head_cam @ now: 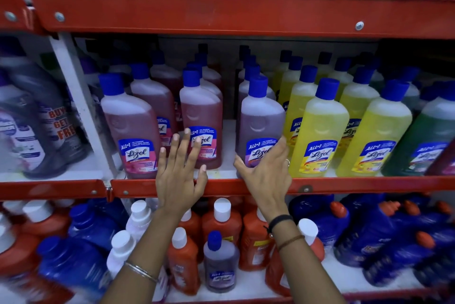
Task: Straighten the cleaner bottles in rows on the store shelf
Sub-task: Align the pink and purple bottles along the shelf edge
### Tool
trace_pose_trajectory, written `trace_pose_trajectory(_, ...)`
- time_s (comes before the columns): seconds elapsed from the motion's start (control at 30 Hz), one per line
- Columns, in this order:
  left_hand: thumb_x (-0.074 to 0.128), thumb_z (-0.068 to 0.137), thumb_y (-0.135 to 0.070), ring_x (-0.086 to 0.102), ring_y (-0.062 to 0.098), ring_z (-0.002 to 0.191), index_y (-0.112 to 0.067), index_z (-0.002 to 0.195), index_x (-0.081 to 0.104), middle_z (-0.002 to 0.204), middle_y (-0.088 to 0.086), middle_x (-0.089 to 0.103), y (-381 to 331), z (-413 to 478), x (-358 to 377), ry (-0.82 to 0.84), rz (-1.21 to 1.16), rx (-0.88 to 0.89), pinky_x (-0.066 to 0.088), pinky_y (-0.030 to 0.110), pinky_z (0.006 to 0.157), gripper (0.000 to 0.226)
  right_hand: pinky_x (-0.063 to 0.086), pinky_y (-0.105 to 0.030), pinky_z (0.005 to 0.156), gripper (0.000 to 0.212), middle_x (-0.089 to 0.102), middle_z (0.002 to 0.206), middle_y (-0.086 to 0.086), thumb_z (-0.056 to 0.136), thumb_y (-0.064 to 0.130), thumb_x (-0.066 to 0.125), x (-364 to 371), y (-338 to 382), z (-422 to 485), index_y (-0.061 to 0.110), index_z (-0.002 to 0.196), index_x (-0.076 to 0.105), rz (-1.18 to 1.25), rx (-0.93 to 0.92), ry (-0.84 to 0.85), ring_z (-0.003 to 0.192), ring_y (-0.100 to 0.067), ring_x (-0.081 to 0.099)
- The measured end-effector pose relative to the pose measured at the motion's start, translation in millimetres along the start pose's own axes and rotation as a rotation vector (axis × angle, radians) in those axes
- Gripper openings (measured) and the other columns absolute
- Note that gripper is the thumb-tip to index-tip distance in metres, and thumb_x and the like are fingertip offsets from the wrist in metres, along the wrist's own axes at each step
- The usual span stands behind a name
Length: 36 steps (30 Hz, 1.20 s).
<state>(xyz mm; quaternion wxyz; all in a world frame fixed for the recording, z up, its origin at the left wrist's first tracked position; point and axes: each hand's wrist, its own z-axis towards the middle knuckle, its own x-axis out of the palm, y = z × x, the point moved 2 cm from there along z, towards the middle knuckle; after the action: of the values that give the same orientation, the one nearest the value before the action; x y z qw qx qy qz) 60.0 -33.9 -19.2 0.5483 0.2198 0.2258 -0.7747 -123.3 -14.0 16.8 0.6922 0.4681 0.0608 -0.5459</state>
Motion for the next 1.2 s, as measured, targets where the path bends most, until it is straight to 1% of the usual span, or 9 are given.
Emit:
trace_pose_trajectory(0.27,0.039,0.092,-0.037,0.004,0.017,0.150,-0.024,0.152,0.016,0.161,0.004,0.015,-12.6,5.4,0.9,0.106,-0.049,-0.024,-0.007,0.033,0.122,0.065,0.051,-0.047,0.084,0.105,0.042,0.135,-0.023,0.068,0.060,0.071,-5.6,-18.1,-2.3,0.003,0.141,0.021,0.121,0.009,-0.027,0.119,-0.039,0.049)
trace_pose_trajectory(0.43,0.028,0.096,-0.049,-0.015,0.013,0.149,-0.029,0.152,0.004,0.163,-0.005,-0.006,0.7,-26.6,-1.4,0.172,-0.055,-0.109,-0.017,0.031,0.118,0.065,0.032,-0.024,0.107,0.070,0.033,0.135,-0.012,0.081,0.034,0.068,-5.3,-6.4,-40.9,0.006,0.135,0.034,0.416,-0.201,-0.219,0.128,-0.020,0.034)
trace_pose_trajectory(0.53,0.020,0.097,-0.056,-0.017,0.017,0.149,-0.029,0.152,0.004,0.161,-0.011,-0.016,13.4,-43.5,1.5,0.206,-0.013,-0.118,-0.016,0.033,0.119,0.064,0.029,-0.019,0.108,0.058,0.035,0.132,-0.005,0.084,0.028,0.062,9.1,21.9,-48.8,0.007,0.131,0.037,0.487,-0.381,-0.116,0.126,-0.020,0.038)
trace_pose_trajectory(0.6,0.021,0.096,-0.057,-0.017,0.017,0.149,-0.029,0.153,0.003,0.161,-0.010,-0.017,21.2,-48.4,1.6,0.220,-0.007,-0.125,-0.016,0.032,0.119,0.066,0.025,-0.009,0.105,0.064,0.032,0.135,-0.005,0.083,0.025,0.065,21.0,48.3,-44.8,0.007,0.135,0.032,0.462,-0.374,-0.020,0.126,-0.016,0.034)
trace_pose_trajectory(0.63,0.023,0.096,-0.057,-0.017,0.017,0.149,-0.029,0.153,0.001,0.161,-0.009,-0.018,24.4,-49.9,1.2,0.226,-0.001,-0.116,-0.016,0.032,0.118,0.067,0.025,-0.010,0.106,0.071,0.030,0.138,-0.010,0.082,0.026,0.067,27.6,60.3,-40.6,0.006,0.138,0.028,0.420,-0.344,0.005,0.127,-0.017,0.032)
trace_pose_trajectory(0.73,0.030,0.094,-0.055,-0.018,0.016,0.148,-0.027,0.153,-0.002,0.161,-0.006,-0.021,30.3,-51.1,0.3,0.235,0.015,-0.062,-0.016,0.031,0.117,0.073,0.036,-0.040,0.105,0.102,0.032,0.139,-0.027,0.072,0.038,0.074,50.2,85.7,-22.0,0.000,0.144,0.012,0.214,-0.185,0.050,0.125,-0.038,0.037)
trace_pose_trajectory(0.77,0.032,0.093,-0.055,-0.019,0.016,0.148,-0.027,0.153,-0.003,0.161,-0.006,-0.021,32.0,-51.2,0.3,0.236,0.015,-0.047,-0.015,0.031,0.117,0.074,0.037,-0.044,0.103,0.112,0.034,0.138,-0.029,0.068,0.045,0.076,55.9,90.8,-15.9,-0.002,0.145,0.009,0.150,-0.110,0.074,0.123,-0.041,0.039)
trace_pose_trajectory(0.9,0.029,0.093,-0.056,-0.016,0.017,0.149,-0.024,0.153,-0.002,0.162,-0.002,-0.019,38.9,-53.5,2.2,0.249,0.028,0.001,-0.012,0.032,0.118,0.074,0.046,-0.044,0.091,0.121,0.041,0.130,-0.028,0.062,0.058,0.075,66.8,98.0,-2.1,-0.004,0.144,0.011,0.054,0.021,0.076,0.112,-0.042,0.049)
trace_pose_trajectory(1.2,0.035,0.090,-0.055,-0.017,0.019,0.149,-0.021,0.152,-0.004,0.161,0.001,-0.020,39.3,-53.8,5.0,0.206,0.010,0.023,-0.011,0.034,0.119,0.081,0.047,-0.047,0.087,0.119,0.042,0.129,-0.027,0.061,0.051,0.077,51.5,89.2,-19.2,-0.004,0.143,0.010,0.030,-0.073,0.066,0.109,-0.043,0.050)
